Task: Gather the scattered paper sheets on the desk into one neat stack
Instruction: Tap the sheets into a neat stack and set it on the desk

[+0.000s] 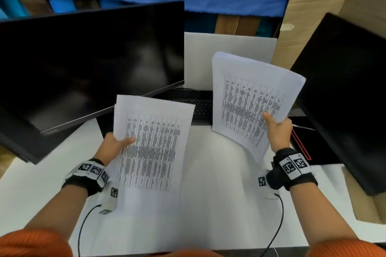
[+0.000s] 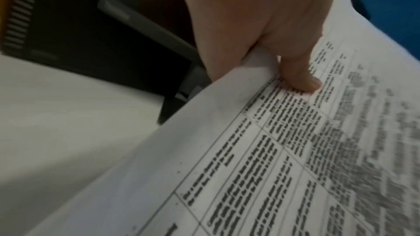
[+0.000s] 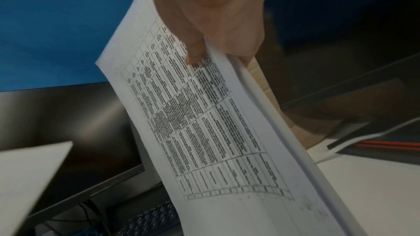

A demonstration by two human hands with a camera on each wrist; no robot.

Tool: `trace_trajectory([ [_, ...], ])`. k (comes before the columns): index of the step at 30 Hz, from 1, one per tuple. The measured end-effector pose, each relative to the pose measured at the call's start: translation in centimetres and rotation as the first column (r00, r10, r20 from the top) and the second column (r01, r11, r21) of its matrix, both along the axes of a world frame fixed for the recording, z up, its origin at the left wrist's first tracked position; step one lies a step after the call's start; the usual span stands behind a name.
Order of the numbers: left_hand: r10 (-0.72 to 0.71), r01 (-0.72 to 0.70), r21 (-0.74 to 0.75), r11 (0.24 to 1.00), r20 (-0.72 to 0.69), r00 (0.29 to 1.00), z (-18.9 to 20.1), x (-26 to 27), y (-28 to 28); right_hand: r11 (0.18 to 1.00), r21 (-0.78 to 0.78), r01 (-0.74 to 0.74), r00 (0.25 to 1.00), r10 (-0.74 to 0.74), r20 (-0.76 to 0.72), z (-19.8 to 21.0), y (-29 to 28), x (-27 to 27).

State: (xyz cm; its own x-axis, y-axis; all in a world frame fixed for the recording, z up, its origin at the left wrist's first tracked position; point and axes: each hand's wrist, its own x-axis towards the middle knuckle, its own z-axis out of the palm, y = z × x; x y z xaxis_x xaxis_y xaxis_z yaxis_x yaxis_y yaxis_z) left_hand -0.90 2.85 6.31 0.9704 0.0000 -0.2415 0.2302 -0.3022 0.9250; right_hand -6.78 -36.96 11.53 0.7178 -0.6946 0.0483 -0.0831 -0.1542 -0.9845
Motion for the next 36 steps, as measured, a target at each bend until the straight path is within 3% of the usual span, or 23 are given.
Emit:
trace_trajectory([
  [7,0.010,0.041,-0.263,0.964,0.193,0.981,4.9,2.3,-4.2,0.956,0.033,-0.291,0.957,0.291,0.021,1.8,2.9,1.0],
  [11,-0.016,0.102,-0.487,0.867,0.177,0.984,6.9,3.1,-7.8,0.839,0.042,-0.543,0.839,0.544,-0.029,2.8,4.8,1.3],
  [15,-0.084,0.186,-0.531,0.827,0.210,0.974,7.8,3.6,-9.4,0.749,0.067,-0.659,0.745,0.662,-0.083,3.8,6.0,1.3],
  [18,-0.018,0.147,-0.452,0.880,0.278,0.960,7.8,3.3,-9.9,0.764,0.157,-0.625,0.771,0.636,-0.024,3.9,6.4,1.5],
  [21,0.045,0.109,-0.403,0.909,0.353,0.935,8.0,2.9,-10.3,0.714,0.408,-0.568,0.819,0.541,0.193,3.9,6.4,1.5],
  [22,0.066,0.097,-0.403,0.910,0.371,0.926,8.1,2.7,-10.4,0.695,0.426,-0.579,0.813,0.531,0.238,3.9,6.4,1.4],
  [26,0.102,0.123,-0.411,0.903,0.485,0.868,9.0,2.3,-10.9,0.827,0.125,-0.548,0.833,0.525,0.175,4.0,7.5,1.4],
  [28,0.089,0.157,-0.398,0.904,0.534,0.840,9.4,2.3,-10.7,0.880,0.078,-0.469,0.868,0.443,0.224,4.1,7.6,1.8],
  [31,0.043,0.204,-0.436,0.876,0.492,0.869,9.3,1.9,-10.1,0.864,0.088,-0.495,0.849,0.459,0.262,3.8,7.7,1.8],
  [36,-0.117,0.257,-0.365,0.895,0.362,0.925,6.8,1.3,-9.9,0.835,0.126,-0.535,0.844,0.522,0.124,1.2,8.2,1.5],
])
